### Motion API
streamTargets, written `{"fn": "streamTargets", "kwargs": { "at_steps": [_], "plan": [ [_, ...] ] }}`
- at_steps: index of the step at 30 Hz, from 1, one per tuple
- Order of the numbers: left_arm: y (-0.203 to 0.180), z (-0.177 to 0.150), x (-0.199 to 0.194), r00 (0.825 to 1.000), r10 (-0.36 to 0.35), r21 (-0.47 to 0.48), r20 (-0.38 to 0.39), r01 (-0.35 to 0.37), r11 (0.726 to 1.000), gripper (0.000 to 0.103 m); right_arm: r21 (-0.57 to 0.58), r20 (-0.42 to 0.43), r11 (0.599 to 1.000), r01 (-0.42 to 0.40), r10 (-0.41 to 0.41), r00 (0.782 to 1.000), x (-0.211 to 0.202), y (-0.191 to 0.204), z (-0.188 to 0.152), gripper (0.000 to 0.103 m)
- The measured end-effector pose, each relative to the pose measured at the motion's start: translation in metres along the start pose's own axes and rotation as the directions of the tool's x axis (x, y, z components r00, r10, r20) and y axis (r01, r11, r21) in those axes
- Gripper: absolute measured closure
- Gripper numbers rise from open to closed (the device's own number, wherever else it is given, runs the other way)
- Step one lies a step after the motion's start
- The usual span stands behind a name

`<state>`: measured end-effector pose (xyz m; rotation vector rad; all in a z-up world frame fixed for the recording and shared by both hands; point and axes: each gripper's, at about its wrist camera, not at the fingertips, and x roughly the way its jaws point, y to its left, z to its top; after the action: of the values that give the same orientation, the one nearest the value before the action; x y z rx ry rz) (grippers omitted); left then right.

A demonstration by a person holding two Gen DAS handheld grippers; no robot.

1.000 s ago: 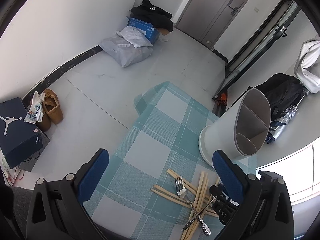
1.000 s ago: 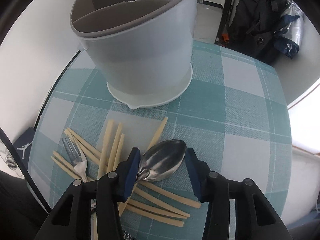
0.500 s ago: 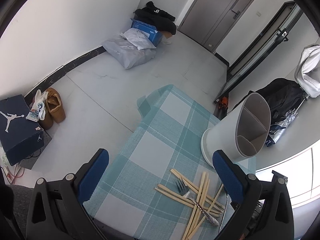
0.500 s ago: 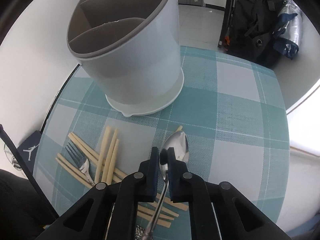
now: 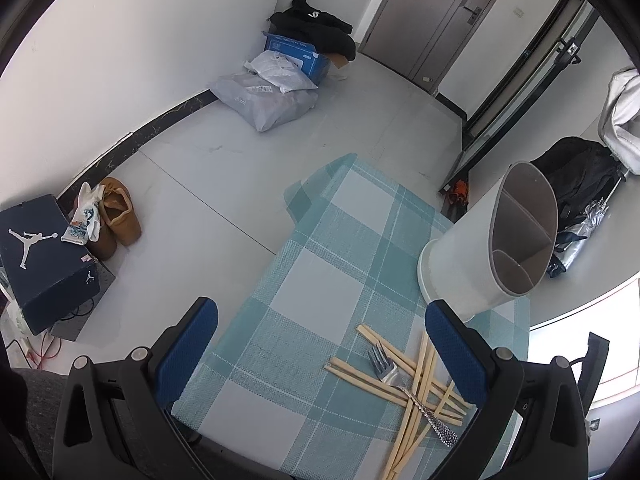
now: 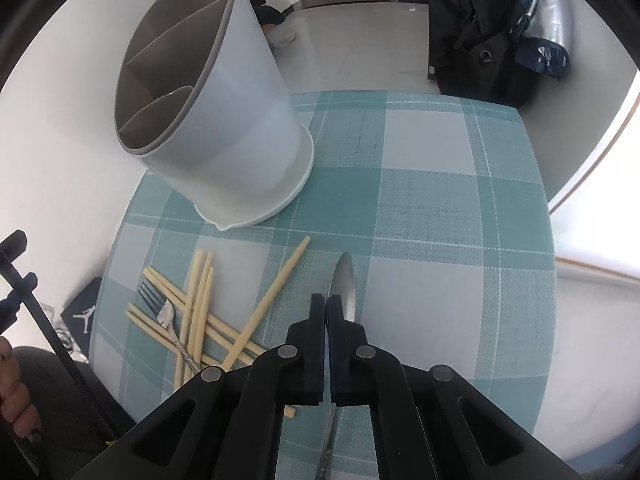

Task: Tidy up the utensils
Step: 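Lift the spoon with the right gripper while the left gripper grasps the silver fork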

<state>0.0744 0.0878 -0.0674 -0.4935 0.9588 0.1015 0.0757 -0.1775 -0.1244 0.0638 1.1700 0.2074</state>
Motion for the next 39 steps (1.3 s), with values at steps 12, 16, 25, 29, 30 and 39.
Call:
{"fn": "streamTargets", "kwargs": {
  "at_steps": [12,16,25,29,30,39],
  "plan": [
    [-0.019,-0.022,0.035,0.980,0.001,0.127,-0.197,0.025,0.992,0.001,0.056,-0.013,0.996,-0.064,0.065,0.998,0.019,-0.046,0.021,0.096],
    [-0.035,-0.029,0.052,0.972,0.058,0.237,-0.228,-0.002,0.971,0.004,0.086,0.004,0.990,-0.116,0.116,0.993,0.022,-0.057,0.025,0.098],
    [-0.048,-0.039,0.065,0.958,0.121,0.386,-0.261,-0.011,0.923,0.009,0.088,0.113,0.969,-0.229,0.219,0.969,0.003,-0.070,0.020,0.101],
    [-0.057,-0.043,0.073,0.948,0.151,0.419,-0.281,-0.020,0.908,0.022,0.067,0.184,0.961,-0.269,0.253,0.950,-0.019,-0.065,0.020,0.101],
    [-0.056,-0.043,0.074,0.945,0.152,0.414,-0.291,-0.019,0.910,0.023,0.062,0.199,0.959,-0.277,0.260,0.945,-0.023,-0.065,0.020,0.101],
    [-0.067,-0.045,0.072,0.948,0.157,0.448,-0.277,-0.018,0.894,0.072,0.053,0.255,0.949,-0.310,0.287,0.923,-0.041,-0.060,0.023,0.101]
  ]
}}
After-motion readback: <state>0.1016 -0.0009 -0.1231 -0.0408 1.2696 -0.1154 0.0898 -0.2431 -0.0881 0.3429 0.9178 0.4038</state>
